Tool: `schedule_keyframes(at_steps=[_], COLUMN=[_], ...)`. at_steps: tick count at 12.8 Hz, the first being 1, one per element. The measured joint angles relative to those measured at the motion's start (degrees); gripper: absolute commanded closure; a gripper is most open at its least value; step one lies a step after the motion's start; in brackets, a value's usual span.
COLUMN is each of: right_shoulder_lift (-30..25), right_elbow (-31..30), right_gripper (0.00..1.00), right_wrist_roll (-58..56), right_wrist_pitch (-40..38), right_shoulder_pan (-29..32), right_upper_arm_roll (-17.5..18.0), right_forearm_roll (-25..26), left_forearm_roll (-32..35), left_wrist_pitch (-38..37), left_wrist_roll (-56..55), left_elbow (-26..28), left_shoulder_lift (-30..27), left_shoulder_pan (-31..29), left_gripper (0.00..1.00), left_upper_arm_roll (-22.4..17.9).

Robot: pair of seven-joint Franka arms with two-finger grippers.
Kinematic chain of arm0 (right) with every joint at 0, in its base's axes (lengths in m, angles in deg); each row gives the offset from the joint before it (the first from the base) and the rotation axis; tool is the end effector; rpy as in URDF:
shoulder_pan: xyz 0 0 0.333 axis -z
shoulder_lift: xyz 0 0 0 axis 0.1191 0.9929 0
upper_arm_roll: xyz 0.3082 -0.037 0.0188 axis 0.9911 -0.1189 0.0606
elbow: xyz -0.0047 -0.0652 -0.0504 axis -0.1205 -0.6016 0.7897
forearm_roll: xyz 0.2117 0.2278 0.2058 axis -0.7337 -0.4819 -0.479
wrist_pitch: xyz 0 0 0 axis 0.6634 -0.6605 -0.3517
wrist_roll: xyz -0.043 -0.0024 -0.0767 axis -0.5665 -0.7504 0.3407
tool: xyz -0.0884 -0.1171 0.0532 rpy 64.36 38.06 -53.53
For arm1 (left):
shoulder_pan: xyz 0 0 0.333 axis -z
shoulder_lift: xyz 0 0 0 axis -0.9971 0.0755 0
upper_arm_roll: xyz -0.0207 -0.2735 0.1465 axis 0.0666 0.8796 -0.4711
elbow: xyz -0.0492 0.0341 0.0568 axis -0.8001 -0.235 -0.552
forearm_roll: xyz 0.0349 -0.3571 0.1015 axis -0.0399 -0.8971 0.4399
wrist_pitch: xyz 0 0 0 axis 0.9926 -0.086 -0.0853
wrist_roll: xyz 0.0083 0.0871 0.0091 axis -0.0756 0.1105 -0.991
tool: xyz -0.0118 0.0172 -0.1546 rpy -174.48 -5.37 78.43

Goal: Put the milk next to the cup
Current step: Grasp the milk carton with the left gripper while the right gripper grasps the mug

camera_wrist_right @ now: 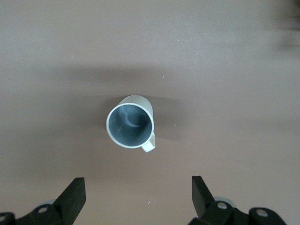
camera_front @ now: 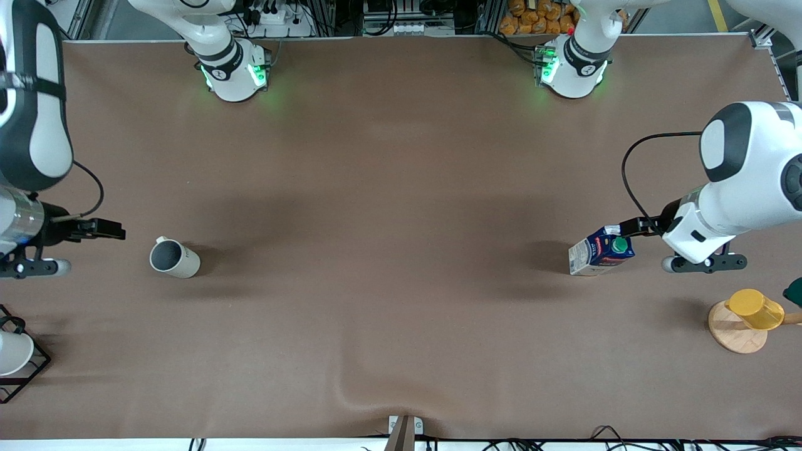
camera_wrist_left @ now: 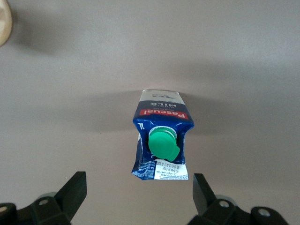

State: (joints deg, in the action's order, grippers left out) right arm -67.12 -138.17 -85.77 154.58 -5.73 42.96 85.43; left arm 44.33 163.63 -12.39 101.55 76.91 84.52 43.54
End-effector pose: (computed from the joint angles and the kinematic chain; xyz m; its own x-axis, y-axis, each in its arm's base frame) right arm 0.6026 -0.0978 0.3736 0.9849 0.0697 -0.1585 0.0666 -0.9975 -0.0246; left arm 0.5898 -0.0330 0.3730 0.9890 0.0417 -0.1420 0.0408 -0.9991 -0.0090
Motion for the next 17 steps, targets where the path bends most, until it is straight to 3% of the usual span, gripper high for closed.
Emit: schedule_keyframes(at_steps=[2,8,11,12,13,14,17], right_shoulder_lift=[2.49,9.21,12.47,12.81,12.84,12.84,12.79], right_elbow=[-0.02,-0.44,-2.61,-3.92,-5.22,-6.05,-6.34], right_gripper=[0.06,0.09,0.41,0.58,0.84,1.00,1.00], right_wrist_roll=[-1.73,-2.23,-3.63,-4.95,-5.81,-6.16,-6.33], right_wrist_pitch=[1.76,7.78,12.24,13.95,15.29,16.04,16.17], right_shoulder_pan=[0.94,1.04,1.04,1.04,1.04,1.04,0.99], right_upper_arm_roll=[-0.08,0.13,0.16,0.15,0.15,0.15,0.19], right_forearm_roll=[-0.36,-0.88,-3.40,-3.97,-4.47,-4.65,-5.74], left_forearm_roll=[0.00,0.00,0.00,0.00,0.00,0.00,0.00], left_wrist_pitch=[1.83,6.89,7.31,7.32,7.32,7.34,7.96], left_wrist_roll=[0.00,0.00,0.00,0.00,0.00,0.00,0.00], left_elbow=[1.61,3.27,3.32,3.33,3.36,3.40,3.41], left_shoulder_lift=[0.02,1.93,2.85,3.13,3.41,3.69,4.92], left_shoulder_pan=[0.00,0.46,0.72,0.71,0.71,0.71,0.71], left_gripper=[0.00,0.00,0.00,0.00,0.00,0.05,0.26], left_upper_arm_roll=[0.01,0.36,0.52,0.52,0.52,0.52,0.52])
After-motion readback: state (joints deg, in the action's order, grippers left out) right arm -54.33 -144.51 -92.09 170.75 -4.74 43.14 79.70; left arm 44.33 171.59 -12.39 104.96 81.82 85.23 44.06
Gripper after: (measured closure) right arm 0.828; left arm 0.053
